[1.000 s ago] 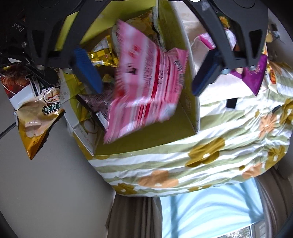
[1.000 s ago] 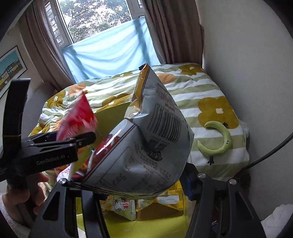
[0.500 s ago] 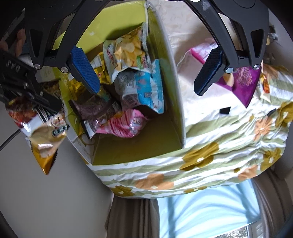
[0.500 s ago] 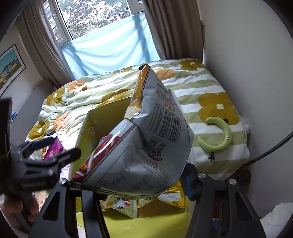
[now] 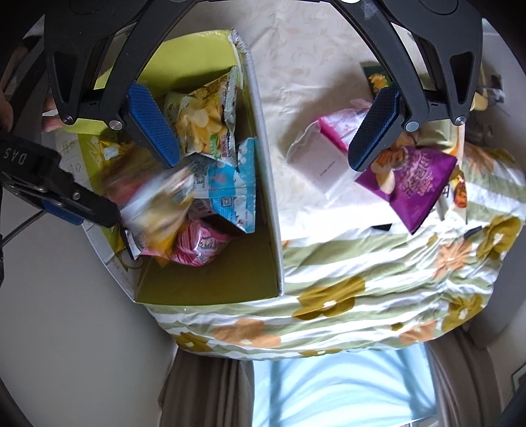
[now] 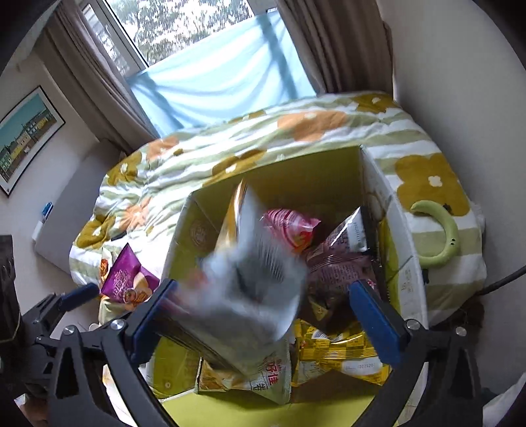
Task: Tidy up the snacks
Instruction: 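Withdraw both tools from the box back toward the snack tray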
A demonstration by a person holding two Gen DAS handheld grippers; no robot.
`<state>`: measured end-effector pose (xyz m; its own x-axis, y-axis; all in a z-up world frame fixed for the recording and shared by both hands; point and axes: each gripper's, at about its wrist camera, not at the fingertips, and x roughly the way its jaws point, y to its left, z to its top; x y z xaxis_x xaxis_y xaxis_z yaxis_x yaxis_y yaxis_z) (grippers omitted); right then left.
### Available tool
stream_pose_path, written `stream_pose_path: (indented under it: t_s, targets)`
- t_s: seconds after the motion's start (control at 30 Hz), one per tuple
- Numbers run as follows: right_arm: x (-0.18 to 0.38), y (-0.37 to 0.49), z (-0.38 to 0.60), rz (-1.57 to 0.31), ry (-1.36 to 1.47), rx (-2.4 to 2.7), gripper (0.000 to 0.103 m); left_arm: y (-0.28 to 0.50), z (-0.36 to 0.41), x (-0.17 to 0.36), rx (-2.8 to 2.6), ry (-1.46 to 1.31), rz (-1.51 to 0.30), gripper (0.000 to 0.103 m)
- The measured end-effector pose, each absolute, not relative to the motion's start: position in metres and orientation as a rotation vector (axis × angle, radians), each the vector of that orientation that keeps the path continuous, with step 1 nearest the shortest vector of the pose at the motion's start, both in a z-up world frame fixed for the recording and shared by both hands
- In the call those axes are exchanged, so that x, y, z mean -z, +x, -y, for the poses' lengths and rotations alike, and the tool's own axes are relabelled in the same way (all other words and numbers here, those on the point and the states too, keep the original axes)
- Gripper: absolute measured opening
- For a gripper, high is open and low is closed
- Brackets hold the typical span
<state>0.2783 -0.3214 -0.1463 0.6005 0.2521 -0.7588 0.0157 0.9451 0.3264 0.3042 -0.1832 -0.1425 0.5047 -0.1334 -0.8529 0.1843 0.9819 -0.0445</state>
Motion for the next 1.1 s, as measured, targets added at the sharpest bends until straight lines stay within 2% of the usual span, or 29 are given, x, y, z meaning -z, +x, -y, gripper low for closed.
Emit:
stream_pose_path:
  t_s: [0.27,0.6,0.83,1.1]
  targets:
    - [0.142,0.259,0.330,-0.921,0.251,-0.132,0.102,0.290,0.184,0.143,0.192,0.036,-1.016,0.102]
    - [0.109,0.238,0.333,-0.877,0.173,-0.160,0.103,0.260,0.184,0.103,0.148,0.057,-0.920,0.102]
    - [0.086,0.224,0.303,-0.819,0.114,-0.255,0.103,0.224,0.137,0.076,0.020,0.027,-0.849,0.102]
    - [0.072,0.212,0.246,-0.769,0.087,-0.334,0.103,0.199,0.056,0.076,-0.101,-0.044,-0.846,0.102]
